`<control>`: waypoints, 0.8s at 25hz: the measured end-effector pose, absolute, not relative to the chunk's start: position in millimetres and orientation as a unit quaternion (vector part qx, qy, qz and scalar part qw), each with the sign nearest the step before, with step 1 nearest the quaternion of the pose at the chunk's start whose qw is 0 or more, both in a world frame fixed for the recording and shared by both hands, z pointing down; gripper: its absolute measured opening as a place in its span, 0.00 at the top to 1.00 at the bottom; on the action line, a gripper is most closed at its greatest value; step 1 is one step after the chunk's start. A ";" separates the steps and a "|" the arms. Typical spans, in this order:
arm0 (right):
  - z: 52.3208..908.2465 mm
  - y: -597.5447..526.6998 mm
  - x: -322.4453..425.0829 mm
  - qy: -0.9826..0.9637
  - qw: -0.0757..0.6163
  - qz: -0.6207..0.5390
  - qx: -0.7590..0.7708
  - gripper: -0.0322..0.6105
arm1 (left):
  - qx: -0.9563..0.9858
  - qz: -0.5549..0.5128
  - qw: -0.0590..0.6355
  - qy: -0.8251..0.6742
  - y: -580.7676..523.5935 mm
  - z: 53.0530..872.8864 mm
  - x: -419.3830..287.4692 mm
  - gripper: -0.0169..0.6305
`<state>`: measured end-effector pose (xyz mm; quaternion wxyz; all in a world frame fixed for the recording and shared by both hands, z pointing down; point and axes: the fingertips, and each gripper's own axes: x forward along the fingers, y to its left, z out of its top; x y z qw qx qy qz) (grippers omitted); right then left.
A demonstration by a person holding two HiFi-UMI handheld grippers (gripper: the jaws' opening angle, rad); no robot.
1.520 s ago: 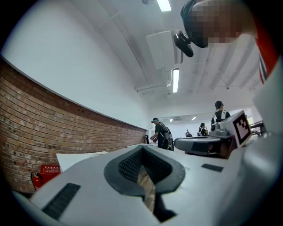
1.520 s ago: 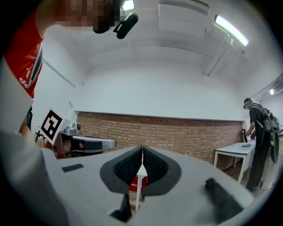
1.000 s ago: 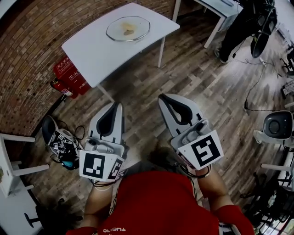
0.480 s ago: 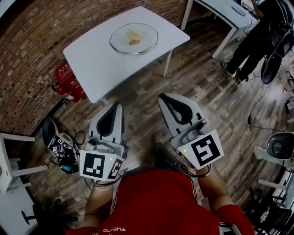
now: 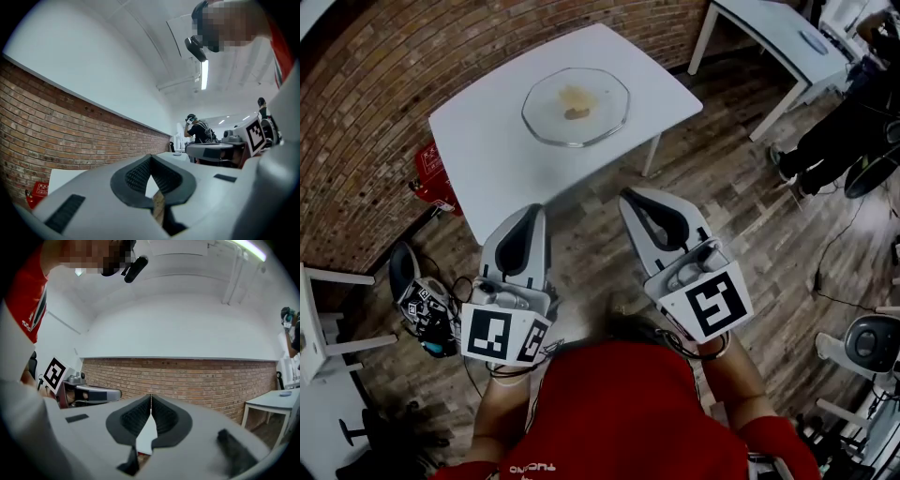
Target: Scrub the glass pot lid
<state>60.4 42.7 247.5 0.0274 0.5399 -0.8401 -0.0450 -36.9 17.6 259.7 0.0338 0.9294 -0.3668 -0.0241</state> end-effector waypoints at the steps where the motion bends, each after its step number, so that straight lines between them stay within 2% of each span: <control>1: 247.2 36.3 66.9 -0.842 0.025 -0.045 0.537 0.90 | 0.928 -0.022 0.032 -0.369 12.0 259.8 -30.4 0.95; 10: 250.6 -18.7 111.4 -0.854 0.024 -0.044 0.518 0.90 | 0.918 -0.012 0.032 -0.395 -35.9 262.9 9.3 0.95; 20: 260.0 -87.6 113.8 -0.865 0.037 -0.048 0.499 0.90 | 0.909 -0.015 0.033 -0.416 -99.0 272.6 13.4 0.95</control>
